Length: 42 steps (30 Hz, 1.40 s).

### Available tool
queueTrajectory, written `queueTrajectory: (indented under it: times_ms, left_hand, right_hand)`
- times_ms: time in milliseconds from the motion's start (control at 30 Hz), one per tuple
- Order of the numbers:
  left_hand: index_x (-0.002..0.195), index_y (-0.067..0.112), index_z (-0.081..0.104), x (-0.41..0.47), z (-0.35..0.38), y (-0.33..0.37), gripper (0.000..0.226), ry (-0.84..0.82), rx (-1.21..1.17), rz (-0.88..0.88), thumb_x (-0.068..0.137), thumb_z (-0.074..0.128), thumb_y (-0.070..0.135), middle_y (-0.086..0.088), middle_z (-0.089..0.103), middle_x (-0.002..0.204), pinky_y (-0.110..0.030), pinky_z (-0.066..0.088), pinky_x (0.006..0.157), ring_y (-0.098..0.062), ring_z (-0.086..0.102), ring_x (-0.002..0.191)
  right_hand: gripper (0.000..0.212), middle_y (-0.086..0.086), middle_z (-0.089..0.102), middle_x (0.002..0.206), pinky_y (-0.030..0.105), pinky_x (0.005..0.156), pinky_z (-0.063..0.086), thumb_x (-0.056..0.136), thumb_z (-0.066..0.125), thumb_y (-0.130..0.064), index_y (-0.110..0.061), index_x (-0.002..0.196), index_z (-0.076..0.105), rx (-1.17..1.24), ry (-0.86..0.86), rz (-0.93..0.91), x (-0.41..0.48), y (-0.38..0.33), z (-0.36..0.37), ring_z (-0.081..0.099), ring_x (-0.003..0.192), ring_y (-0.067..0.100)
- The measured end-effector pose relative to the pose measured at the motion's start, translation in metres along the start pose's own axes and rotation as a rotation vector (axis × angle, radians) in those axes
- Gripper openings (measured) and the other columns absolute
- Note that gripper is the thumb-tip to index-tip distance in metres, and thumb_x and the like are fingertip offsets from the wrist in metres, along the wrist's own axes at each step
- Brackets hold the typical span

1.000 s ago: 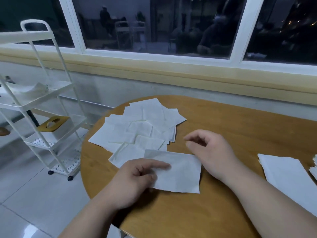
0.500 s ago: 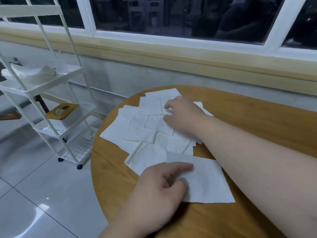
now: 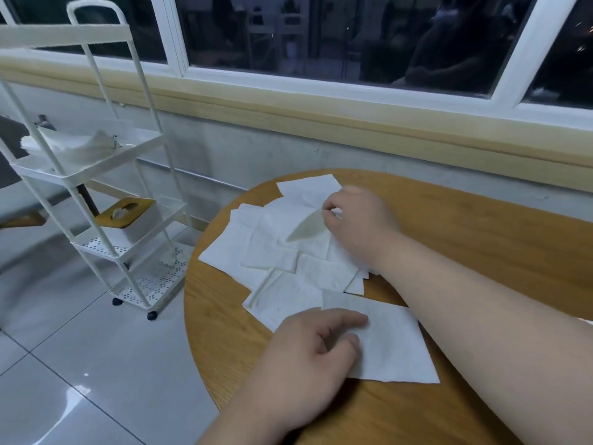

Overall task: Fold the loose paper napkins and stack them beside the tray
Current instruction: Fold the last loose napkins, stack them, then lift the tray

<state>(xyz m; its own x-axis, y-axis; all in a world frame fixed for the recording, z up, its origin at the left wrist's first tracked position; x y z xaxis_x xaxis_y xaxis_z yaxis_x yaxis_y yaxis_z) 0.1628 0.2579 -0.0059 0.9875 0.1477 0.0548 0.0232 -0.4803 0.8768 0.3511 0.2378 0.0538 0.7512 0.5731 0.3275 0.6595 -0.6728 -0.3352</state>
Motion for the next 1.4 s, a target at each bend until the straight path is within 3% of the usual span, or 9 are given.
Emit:
queueTrajectory:
  times_ms: [133, 300, 433, 533, 733, 1000, 1133, 1267, 1400]
  left_hand:
    - [0.103, 0.047, 0.072, -0.001, 0.003, 0.0, 0.026, 0.012, 0.032, 0.013, 0.083, 0.055, 0.041, 0.017, 0.069, 0.102, -0.008, 0.043, 0.079, 0.002, 0.061, 0.091]
    - [0.101, 0.043, 0.072, -0.005, 0.003, 0.007, 0.026, 0.034, 0.109, 0.033, 0.092, 0.062, 0.021, 0.02, 0.067, 0.105, -0.001, 0.037, 0.078, 0.012, 0.056, 0.099]
    - [0.101, 0.038, 0.072, -0.008, 0.006, 0.015, 0.025, 0.04, 0.172, 0.049, 0.094, 0.061, 0.017, 0.022, 0.061, 0.109, 0.002, 0.035, 0.077, 0.018, 0.051, 0.099]
    - [0.102, 0.039, 0.069, -0.009, 0.005, 0.017, 0.024, 0.09, 0.202, 0.076, 0.093, 0.062, 0.019, 0.022, 0.05, 0.125, -0.012, 0.042, 0.082, 0.01, 0.054, 0.095]
    - [0.114, 0.038, 0.064, -0.027, 0.017, 0.027, 0.029, 0.228, 0.39, 0.105, 0.087, 0.071, 0.028, 0.004, 0.023, 0.161, -0.04, 0.024, 0.117, -0.018, 0.015, 0.148]
    - [0.132, 0.04, 0.057, -0.077, 0.097, 0.062, 0.056, -0.245, 0.498, 0.443, 0.081, 0.061, 0.064, 0.022, 0.037, 0.154, -0.041, 0.001, 0.125, 0.005, 0.009, 0.15]
    - [0.129, 0.041, 0.059, -0.1, 0.11, 0.067, 0.056, -0.234, 0.602, 0.556, 0.082, 0.061, 0.071, 0.026, 0.047, 0.143, -0.047, 0.006, 0.124, 0.005, 0.02, 0.147]
    - [0.123, 0.041, 0.062, -0.117, 0.121, 0.079, 0.048, -0.18, 0.68, 0.674, 0.086, 0.056, 0.072, 0.023, 0.054, 0.134, -0.053, 0.017, 0.121, -0.004, 0.03, 0.145]
    - [0.127, 0.041, 0.057, -0.123, 0.132, 0.082, 0.049, -0.183, 0.684, 0.685, 0.088, 0.054, 0.07, 0.019, 0.052, 0.137, -0.049, 0.019, 0.122, -0.003, 0.033, 0.143]
  right_hand:
    - [0.015, -0.014, 0.061, 0.098, 0.025, 0.078, 0.043, 0.095, 0.058, -0.02, -0.026, 0.096, 0.072, 0.166, 0.192, 0.099, -0.062, 0.027, -0.057, 0.056, 0.095, 0.008]
    - [0.016, -0.019, 0.067, 0.092, 0.004, 0.066, 0.039, 0.092, 0.066, -0.018, -0.031, 0.086, 0.072, 0.277, 0.306, 0.297, -0.176, 0.072, -0.114, 0.056, 0.088, -0.008]
    - [0.021, -0.019, 0.069, 0.088, 0.002, 0.067, 0.039, 0.091, 0.066, -0.014, -0.034, 0.085, 0.07, 0.33, 0.276, 0.399, -0.259, 0.094, -0.133, 0.058, 0.085, -0.012]
    - [0.027, -0.025, 0.066, 0.093, 0.004, 0.072, 0.041, 0.09, 0.067, -0.01, -0.036, 0.083, 0.068, 0.292, 0.141, 0.379, -0.298, 0.097, -0.125, 0.059, 0.088, -0.007]
    - [0.034, -0.023, 0.066, 0.096, 0.006, 0.082, 0.042, 0.087, 0.067, -0.004, -0.036, 0.079, 0.065, 0.254, 0.037, 0.266, -0.33, 0.089, -0.108, 0.059, 0.099, -0.004]
    - [0.038, -0.019, 0.067, 0.097, 0.009, 0.081, 0.043, 0.083, 0.064, 0.0, -0.037, 0.075, 0.059, 0.274, 0.081, 0.285, -0.341, 0.096, -0.113, 0.058, 0.099, -0.004]
    - [0.034, -0.026, 0.06, 0.108, -0.001, 0.083, 0.034, 0.086, 0.059, -0.002, -0.037, 0.09, 0.061, 0.195, 0.093, 0.351, -0.358, 0.103, -0.117, 0.051, 0.104, -0.008]
    - [0.032, -0.023, 0.054, 0.121, 0.008, 0.103, 0.028, 0.083, 0.059, -0.032, -0.026, 0.112, 0.07, 0.073, 0.036, 0.121, -0.377, 0.065, -0.116, 0.041, 0.122, -0.008]
    - [0.07, -0.031, 0.042, 0.125, 0.01, 0.103, 0.02, 0.074, 0.053, -0.078, -0.042, 0.134, 0.056, -0.025, -0.22, 0.072, -0.389, 0.048, -0.097, 0.024, 0.117, -0.015]
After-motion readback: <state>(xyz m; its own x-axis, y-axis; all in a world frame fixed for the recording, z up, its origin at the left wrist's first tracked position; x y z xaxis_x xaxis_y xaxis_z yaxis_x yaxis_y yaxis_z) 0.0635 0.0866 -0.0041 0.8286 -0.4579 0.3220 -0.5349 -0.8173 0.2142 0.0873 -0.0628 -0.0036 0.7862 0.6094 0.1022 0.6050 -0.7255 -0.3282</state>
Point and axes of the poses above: each hand's wrist, its own x-axis towards the middle knuckle, its own z-axis out of the palm, y = z × x, the point moved 10 cm from there along x, towards the middle knuckle
